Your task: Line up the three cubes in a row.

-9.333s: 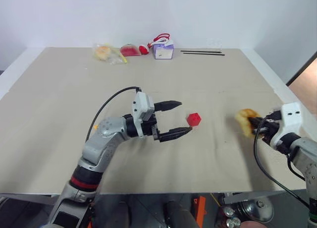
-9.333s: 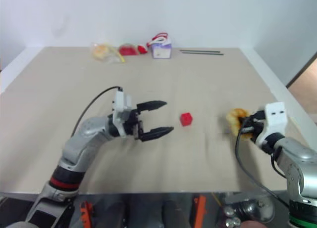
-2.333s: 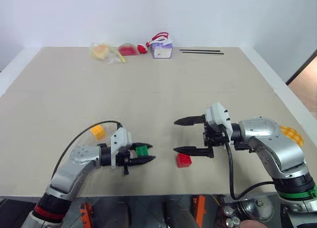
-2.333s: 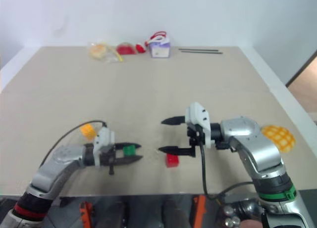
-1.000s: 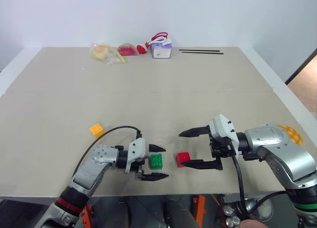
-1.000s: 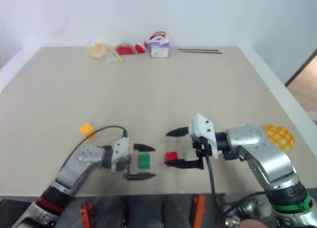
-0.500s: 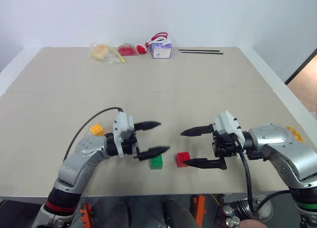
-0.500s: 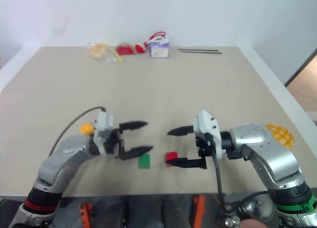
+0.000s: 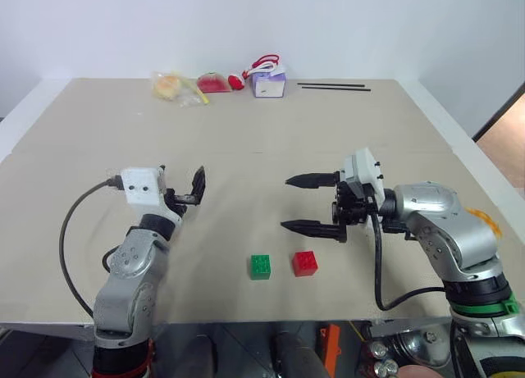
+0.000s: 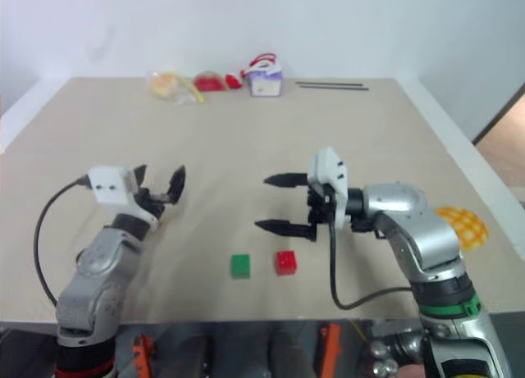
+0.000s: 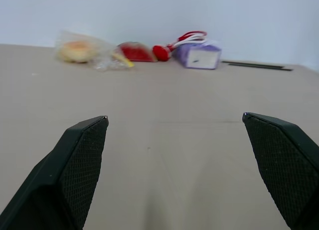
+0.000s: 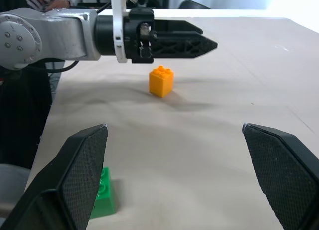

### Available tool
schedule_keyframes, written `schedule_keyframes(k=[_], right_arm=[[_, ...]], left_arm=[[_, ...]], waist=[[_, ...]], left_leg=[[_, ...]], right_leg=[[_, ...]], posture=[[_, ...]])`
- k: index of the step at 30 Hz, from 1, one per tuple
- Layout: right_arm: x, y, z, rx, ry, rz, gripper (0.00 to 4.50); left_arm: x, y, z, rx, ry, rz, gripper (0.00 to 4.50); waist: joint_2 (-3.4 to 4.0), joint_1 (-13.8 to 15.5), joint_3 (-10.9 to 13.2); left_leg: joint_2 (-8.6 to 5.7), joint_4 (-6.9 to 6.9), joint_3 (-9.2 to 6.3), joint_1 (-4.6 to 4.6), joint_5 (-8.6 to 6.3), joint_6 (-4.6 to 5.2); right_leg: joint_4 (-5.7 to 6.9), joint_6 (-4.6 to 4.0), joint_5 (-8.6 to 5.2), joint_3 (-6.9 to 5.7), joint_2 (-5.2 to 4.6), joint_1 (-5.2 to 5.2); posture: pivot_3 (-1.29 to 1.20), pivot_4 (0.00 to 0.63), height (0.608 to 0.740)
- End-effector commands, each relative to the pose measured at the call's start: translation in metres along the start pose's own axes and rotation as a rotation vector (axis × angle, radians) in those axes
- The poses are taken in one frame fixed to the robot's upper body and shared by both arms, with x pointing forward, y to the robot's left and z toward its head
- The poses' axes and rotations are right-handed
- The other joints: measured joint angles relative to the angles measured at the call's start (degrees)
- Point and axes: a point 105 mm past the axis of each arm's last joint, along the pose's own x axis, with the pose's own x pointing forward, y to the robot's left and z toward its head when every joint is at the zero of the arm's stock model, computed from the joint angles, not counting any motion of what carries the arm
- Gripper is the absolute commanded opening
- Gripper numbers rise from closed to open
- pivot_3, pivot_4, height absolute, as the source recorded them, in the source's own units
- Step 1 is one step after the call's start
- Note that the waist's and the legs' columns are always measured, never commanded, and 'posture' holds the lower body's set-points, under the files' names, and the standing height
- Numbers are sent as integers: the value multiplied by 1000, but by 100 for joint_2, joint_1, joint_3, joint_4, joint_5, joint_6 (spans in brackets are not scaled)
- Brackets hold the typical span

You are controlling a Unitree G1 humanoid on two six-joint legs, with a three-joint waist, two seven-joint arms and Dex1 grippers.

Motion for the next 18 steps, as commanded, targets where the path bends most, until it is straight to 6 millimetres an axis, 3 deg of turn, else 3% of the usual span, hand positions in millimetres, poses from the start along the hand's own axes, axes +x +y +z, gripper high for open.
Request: schedule_keyframes(k=[1, 3, 10, 18], right_arm=[[1, -2, 9, -51, -16, 22, 4500], [4, -4, 9, -56, -15, 33, 4500], [9, -7, 7, -60, -15, 57, 4500], [10, -7, 8, -64, -13, 68, 4500]], left_arm=[[-8, 19, 12, 71, -57, 109, 4470], [-14, 33, 2, 61, -14, 190, 4470], [-27, 29, -20, 35, 64, 191, 4470], [-28, 28, -46, 41, 167, 189, 4470]], waist=[[0, 0, 0], [0, -8, 0], [0, -4, 0], [0, -6, 0]], left_leg=[[0, 0, 1, 0, 0, 0], [1, -1, 1, 0, 0, 0], [0, -1, 1, -2, 0, 0], [1, -2, 1, -1, 0, 0]], right_leg=[[0, -3, -2, 0, 0, 0], [0, -19, -11, 0, 0, -1], [0, -25, -15, -1, -1, -1], [0, -27, -15, -1, -1, -3]], posture=[[0, 150, 740], [0, 150, 740], [0, 150, 740], [0, 150, 740]])
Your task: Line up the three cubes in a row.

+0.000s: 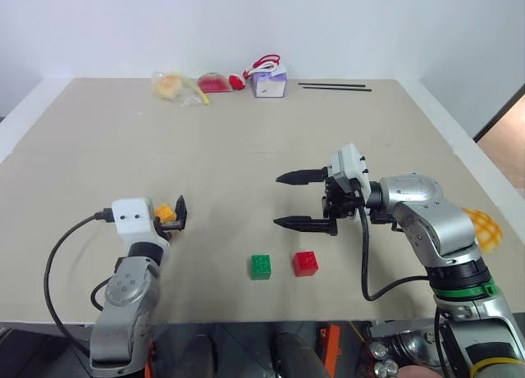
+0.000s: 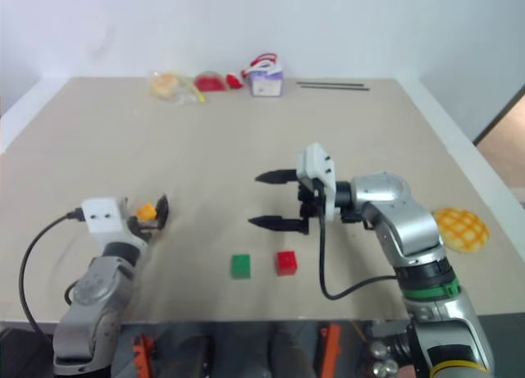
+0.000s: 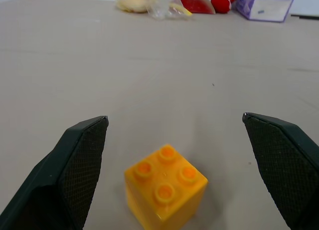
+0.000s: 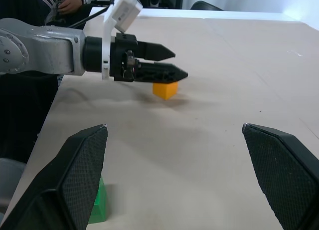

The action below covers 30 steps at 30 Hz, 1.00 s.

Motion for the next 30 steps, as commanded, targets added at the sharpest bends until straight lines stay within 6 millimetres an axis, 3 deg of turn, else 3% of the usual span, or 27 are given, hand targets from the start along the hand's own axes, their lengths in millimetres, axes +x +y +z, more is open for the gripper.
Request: schedule_keyframes(k=[1, 15, 22, 30], right_arm=[[1, 1, 11, -46, -20, 13, 4500], [0, 1, 12, -45, -15, 25, 4500], [-1, 1, 12, -48, -12, 28, 4500], [-1, 2, 12, -48, -10, 28, 4500]], left_arm=[[2, 3, -3, 15, 14, 18, 4470], [11, 8, -12, -5, 36, 68, 4470], [13, 7, -15, -11, 45, 60, 2326], [13, 6, -15, -9, 48, 54, 2326]], waist=[[0, -1, 0], [0, 0, 0], [0, -1, 0], [0, -1, 0]], left_leg=[[0, 0, 0, 0, 0, 0], [0, -1, 0, -1, 0, 0], [0, -1, 0, -1, 0, 0], [0, -1, 0, -1, 0, 0]], right_leg=[[0, 0, 0, 0, 0, -1], [0, 0, 0, 0, 0, -2], [0, 0, -1, 0, 0, -2], [0, -1, 0, 0, 0, -2]], posture=[[0, 150, 740], [0, 150, 740], [0, 150, 740], [0, 150, 740]])
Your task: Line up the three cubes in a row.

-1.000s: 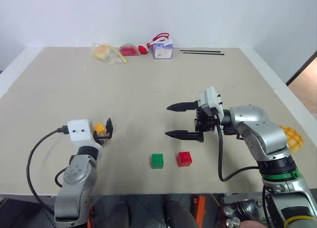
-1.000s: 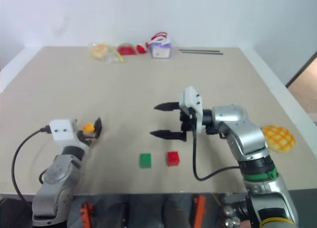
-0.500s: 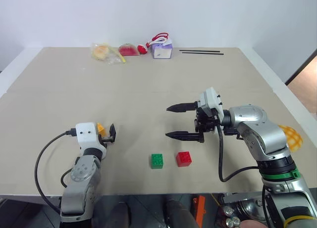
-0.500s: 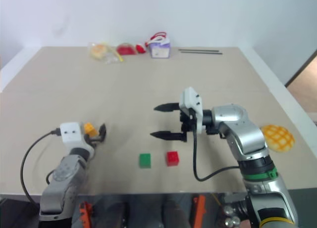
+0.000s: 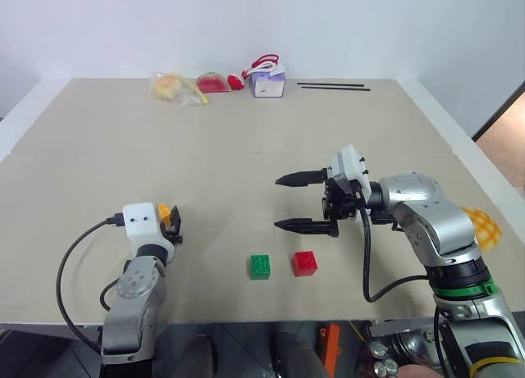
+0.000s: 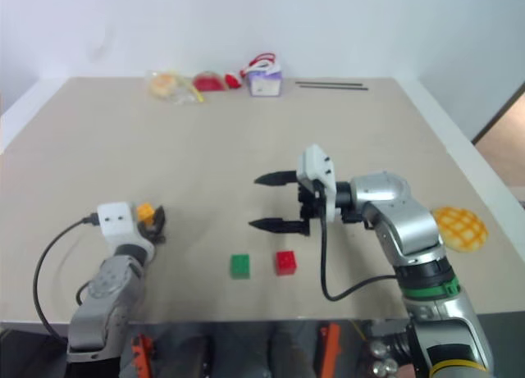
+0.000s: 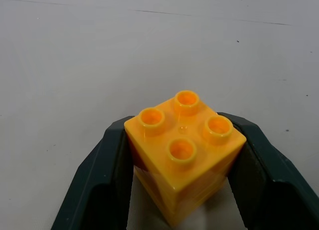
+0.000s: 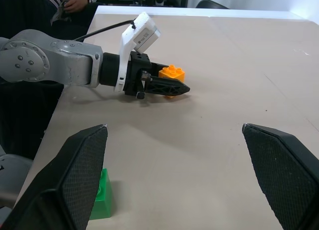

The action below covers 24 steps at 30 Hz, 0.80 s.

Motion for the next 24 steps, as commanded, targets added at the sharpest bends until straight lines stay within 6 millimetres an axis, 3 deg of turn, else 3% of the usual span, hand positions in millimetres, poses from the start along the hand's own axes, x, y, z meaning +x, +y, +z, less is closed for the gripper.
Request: schedule_keyframes(k=[1, 24], right_arm=[[-1, 0, 11, -48, -12, 5, 4500], [-1, 2, 9, -43, -13, 4, 4500]], left_arm=[[1, -2, 9, 5, -39, -6, 2326], [3, 0, 14, 38, -62, -39, 2326]], waist=[[0, 0, 0], [0, 0, 0]], left_leg=[[0, 0, 0, 0, 0, 0], [0, -2, 0, -1, 0, 0]], right_leg=[[0, 0, 0, 0, 0, 0], [0, -1, -1, 0, 0, -2]], posture=[[0, 150, 740], [0, 150, 740]])
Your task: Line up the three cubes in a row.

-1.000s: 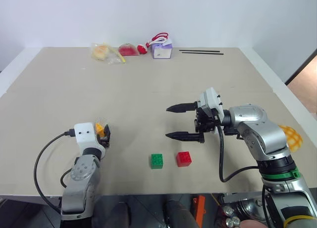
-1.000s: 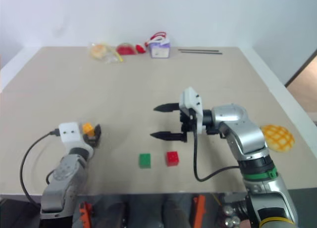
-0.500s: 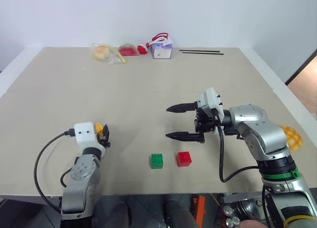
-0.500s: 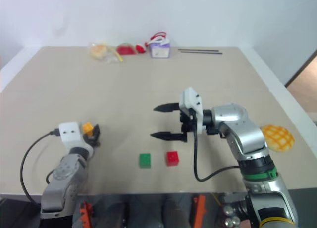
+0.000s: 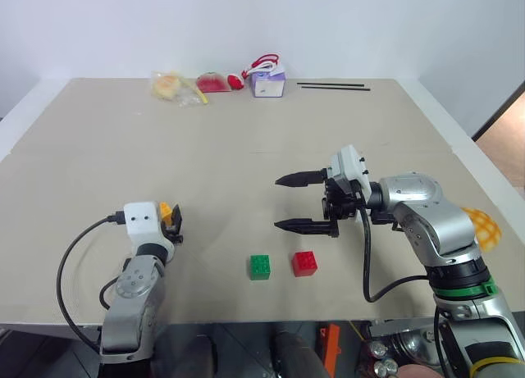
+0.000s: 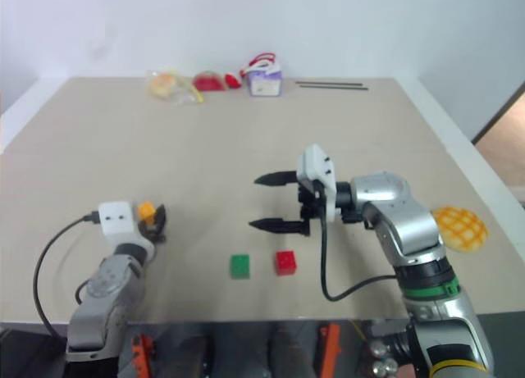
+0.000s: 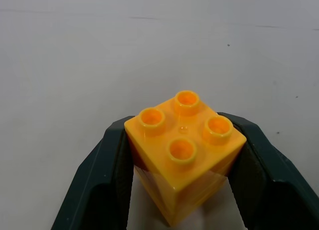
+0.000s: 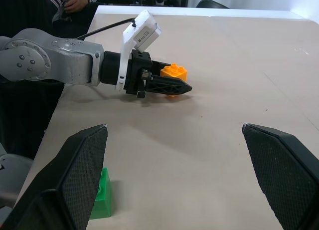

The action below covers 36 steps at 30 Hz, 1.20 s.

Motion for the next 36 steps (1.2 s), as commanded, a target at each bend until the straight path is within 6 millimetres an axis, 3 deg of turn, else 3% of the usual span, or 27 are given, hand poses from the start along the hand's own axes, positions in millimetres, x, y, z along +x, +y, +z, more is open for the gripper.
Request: schedule_keyframes(k=[1, 6, 7, 19, 36], right_arm=[[-1, 1, 9, -43, -14, 2, 4500], [0, 1, 9, -42, -16, -1, 4500], [0, 2, 9, -42, -16, -1, 4500], [-1, 2, 9, -40, -13, -3, 4500], [-1, 1, 9, -41, -6, 0, 4500]], left_arm=[[2, 1, 10, 7, -41, -6, 2674], [5, -1, 7, 18, -28, -10, 4397], [5, -1, 7, 19, -27, -12, 4479], [-3, 16, 6, 61, -25, 140, 4479], [2, 20, 2, 64, -7, 189, 4479]], waist=[[0, 0, 0], [0, 0, 0], [0, 0, 0], [0, 0, 0], [0, 0, 0]], left_leg=[[0, 0, 0, 0, 0, 0], [0, -1, 0, -1, 0, 0], [0, -1, 0, -1, 0, 0], [0, -6, -2, 0, 0, 0], [0, -7, -1, 0, 0, 0]], right_leg=[[0, 0, 0, 0, 0, 0], [0, -1, 0, 0, 0, -1], [0, -1, 0, 0, 0, -1], [-1, -1, -1, -1, 0, -1], [-1, -1, -2, -1, 0, -1]], posture=[[0, 150, 740], [0, 150, 740], [0, 150, 740], [0, 150, 740], [0, 150, 740]])
